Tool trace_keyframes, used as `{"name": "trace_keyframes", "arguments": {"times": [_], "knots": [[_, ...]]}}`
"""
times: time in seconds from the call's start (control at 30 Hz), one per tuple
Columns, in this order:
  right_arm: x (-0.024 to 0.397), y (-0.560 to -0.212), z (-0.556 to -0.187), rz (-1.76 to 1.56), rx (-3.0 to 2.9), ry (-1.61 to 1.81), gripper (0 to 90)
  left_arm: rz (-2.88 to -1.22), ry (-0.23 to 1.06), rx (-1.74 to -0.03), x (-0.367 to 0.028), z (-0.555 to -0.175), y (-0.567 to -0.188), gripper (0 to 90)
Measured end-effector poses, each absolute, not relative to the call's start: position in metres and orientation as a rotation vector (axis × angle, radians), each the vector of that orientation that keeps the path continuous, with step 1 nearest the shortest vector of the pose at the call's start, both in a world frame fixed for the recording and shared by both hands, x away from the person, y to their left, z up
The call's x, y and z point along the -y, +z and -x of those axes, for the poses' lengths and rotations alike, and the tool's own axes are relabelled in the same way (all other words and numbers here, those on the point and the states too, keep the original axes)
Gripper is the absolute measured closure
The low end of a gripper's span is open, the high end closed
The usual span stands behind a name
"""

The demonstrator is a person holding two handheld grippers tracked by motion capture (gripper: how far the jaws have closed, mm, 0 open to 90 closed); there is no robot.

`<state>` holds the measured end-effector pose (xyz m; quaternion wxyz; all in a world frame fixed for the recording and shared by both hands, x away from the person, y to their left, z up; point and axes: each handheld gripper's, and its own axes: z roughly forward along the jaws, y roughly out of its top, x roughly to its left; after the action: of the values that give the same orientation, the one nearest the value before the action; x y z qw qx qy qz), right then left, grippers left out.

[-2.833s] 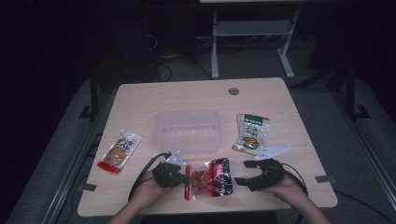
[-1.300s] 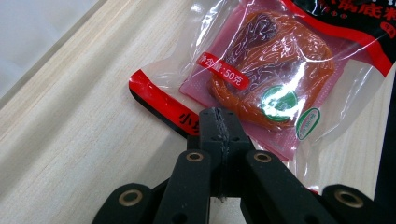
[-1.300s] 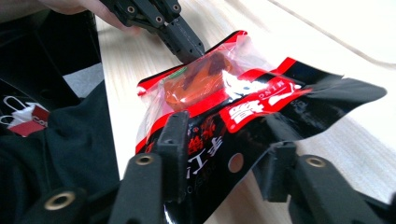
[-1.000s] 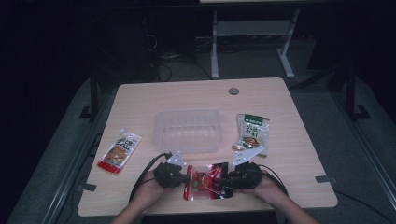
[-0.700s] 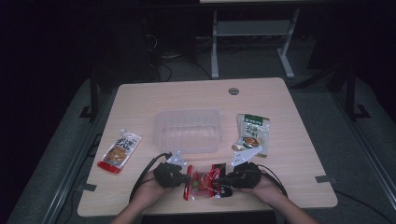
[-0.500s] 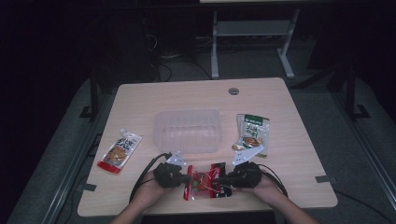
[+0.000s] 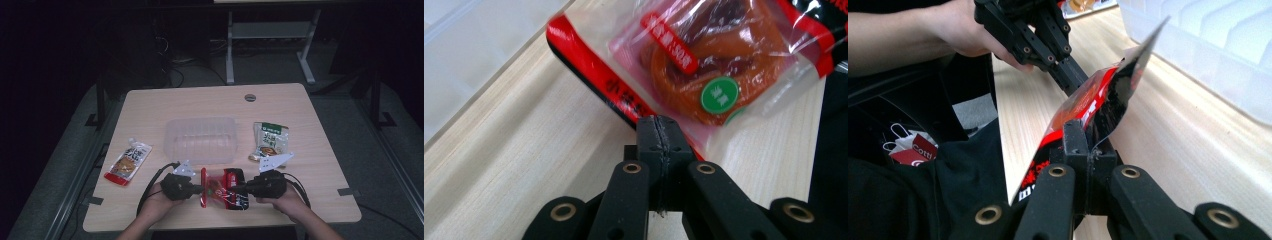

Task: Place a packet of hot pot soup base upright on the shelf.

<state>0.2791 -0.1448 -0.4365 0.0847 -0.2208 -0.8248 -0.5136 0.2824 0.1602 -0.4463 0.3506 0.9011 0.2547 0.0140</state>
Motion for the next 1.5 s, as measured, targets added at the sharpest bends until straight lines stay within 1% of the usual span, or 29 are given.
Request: {"name": "trace_keyframes", "arguments": {"times": [0.13, 0.33, 0.4, 0.67, 0.73, 1.07, 1.3, 1.33, 1.37, 1.5], "knots": [[0.148, -0.432, -0.279, 0.653, 2.444, -1.568, 89.9, -2.327, 0.034, -0.66, -0.162, -0.281, -0.445, 87.5], [0.151, -0.427, -0.278, 0.643, 2.433, -1.619, 89.9, -2.338, 0.05, -0.637, -0.166, -0.279, -0.442, 79.2], [0.152, -0.426, -0.277, 0.644, 2.427, -1.628, 89.9, -2.337, 0.031, -0.629, -0.168, -0.279, -0.441, 74.4], [0.155, -0.416, -0.273, 0.63, 2.406, -1.695, 89.9, -2.312, 0.04, -0.615, -0.172, -0.273, -0.435, 56.9], [0.156, -0.414, -0.272, 0.628, 2.409, -1.701, 89.9, -2.315, 0.035, -0.589, -0.175, -0.271, -0.432, 51.9], [0.158, -0.403, -0.276, 0.617, 2.462, -1.7, 89.9, -2.312, 0.033, -0.614, -0.195, -0.26, -0.433, 37.2], [0.159, -0.39, -0.283, 0.627, 2.453, -1.732, 89.9, -2.313, 0.042, -0.664, -0.211, -0.256, -0.436, 35.1], [0.159, -0.388, -0.285, 0.627, 2.457, -1.735, 89.9, -2.329, 0.052, -0.647, -0.213, -0.258, -0.436, 35.1], [0.158, -0.386, -0.286, 0.627, 2.462, -1.733, 89.9, -2.305, 0.048, -0.669, -0.212, -0.258, -0.436, 35.0], [0.157, -0.38, -0.293, 0.627, 2.473, -1.747, 89.9, -2.303, 0.057, -0.675, -0.213, -0.26, -0.435, 34.6]]}}
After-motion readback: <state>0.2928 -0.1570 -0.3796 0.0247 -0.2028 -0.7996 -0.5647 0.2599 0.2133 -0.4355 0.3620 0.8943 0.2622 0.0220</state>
